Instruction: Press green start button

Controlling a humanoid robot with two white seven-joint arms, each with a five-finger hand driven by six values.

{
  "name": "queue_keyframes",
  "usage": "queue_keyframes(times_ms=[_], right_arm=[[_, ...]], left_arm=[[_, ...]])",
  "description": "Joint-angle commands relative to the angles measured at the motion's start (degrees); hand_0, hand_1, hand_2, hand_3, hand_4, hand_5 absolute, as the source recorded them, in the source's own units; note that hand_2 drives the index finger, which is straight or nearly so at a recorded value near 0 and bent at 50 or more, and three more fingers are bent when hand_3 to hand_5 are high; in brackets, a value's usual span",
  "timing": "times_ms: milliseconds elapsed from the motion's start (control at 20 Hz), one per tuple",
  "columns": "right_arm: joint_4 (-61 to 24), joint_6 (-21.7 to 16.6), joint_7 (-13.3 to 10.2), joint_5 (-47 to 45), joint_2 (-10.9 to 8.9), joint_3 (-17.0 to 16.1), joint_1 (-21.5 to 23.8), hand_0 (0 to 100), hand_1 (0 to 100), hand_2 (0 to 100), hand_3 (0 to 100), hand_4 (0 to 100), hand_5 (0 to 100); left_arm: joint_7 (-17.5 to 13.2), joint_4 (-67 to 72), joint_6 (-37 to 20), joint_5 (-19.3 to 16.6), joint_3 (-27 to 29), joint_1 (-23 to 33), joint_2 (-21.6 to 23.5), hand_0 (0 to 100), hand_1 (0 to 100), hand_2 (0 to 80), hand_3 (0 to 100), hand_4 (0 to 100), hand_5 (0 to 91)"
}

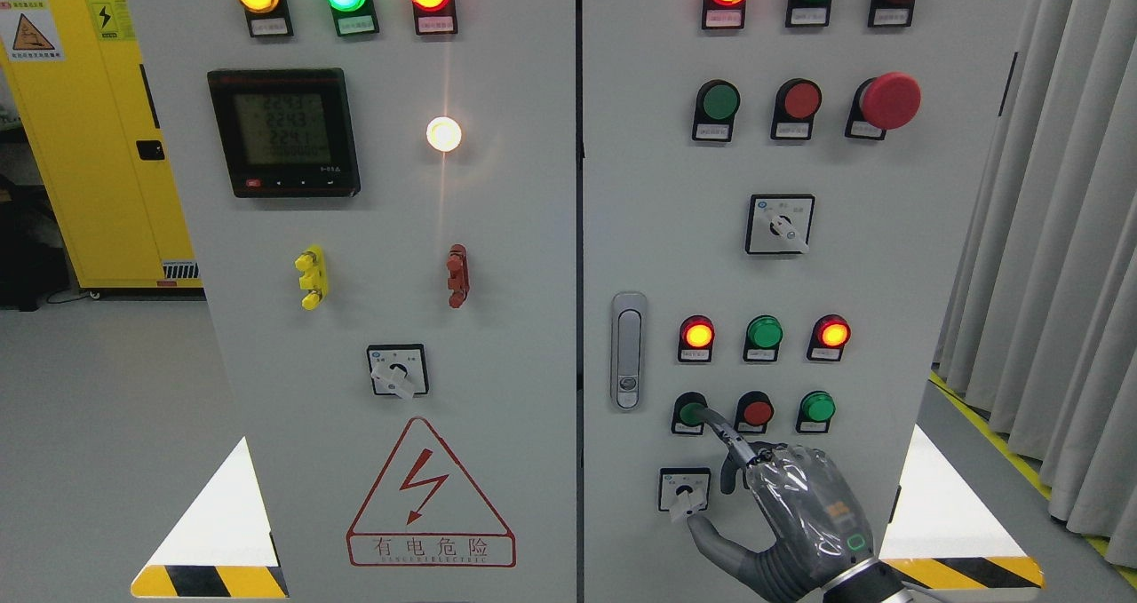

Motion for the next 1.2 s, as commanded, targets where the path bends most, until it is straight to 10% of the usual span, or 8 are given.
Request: queue_keyframes(times_ms=[0, 300, 350, 550, 650, 1150], right_arm=[[-4.34, -0.81, 0.0, -6.36, 0.1, 1.63, 2.46, 43, 61, 0, 67, 74, 64], [-5.93, -1.78, 0.88, -21.28, 0.02, 2.69, 5.27, 39, 58, 0, 58, 60, 48], [-5.93, -1.78, 2.36, -25.67, 0.1, 2.69, 5.28, 35, 56, 0, 35, 38, 30], [-7.33, -0.47, 11.5, -48.51, 0.1, 3.04, 8.25, 32, 52, 0, 12, 19, 11], [-8.91, 1.9, 12.48, -55.48, 0.02, 3.13, 10.98, 31, 51, 0, 4, 12, 1], [-11.2, 5.87, 12.57, -65.53, 0.02, 3.04, 14.33, 32, 48, 0, 0, 7, 0]], left_arm=[[-0.03, -1.58, 0.02, 0.0, 0.0, -0.04, 0.0, 12, 56, 0.0, 0, 0, 0.0], [-0.03, -1.58, 0.02, 0.0, 0.0, -0.04, 0.0, 12, 56, 0.0, 0, 0, 0.0], [-0.03, -1.58, 0.02, 0.0, 0.0, 0.05, 0.0, 12, 56, 0.0, 0, 0, 0.0], [-0.03, -1.58, 0.02, 0.0, 0.0, -0.04, 0.0, 12, 56, 0.0, 0, 0, 0.0], [-0.03, -1.58, 0.02, 0.0, 0.0, -0.04, 0.0, 12, 56, 0.0, 0, 0, 0.0], [-0.03, -1.58, 0.02, 0.0, 0.0, 0.05, 0.0, 12, 56, 0.0, 0, 0, 0.0]])
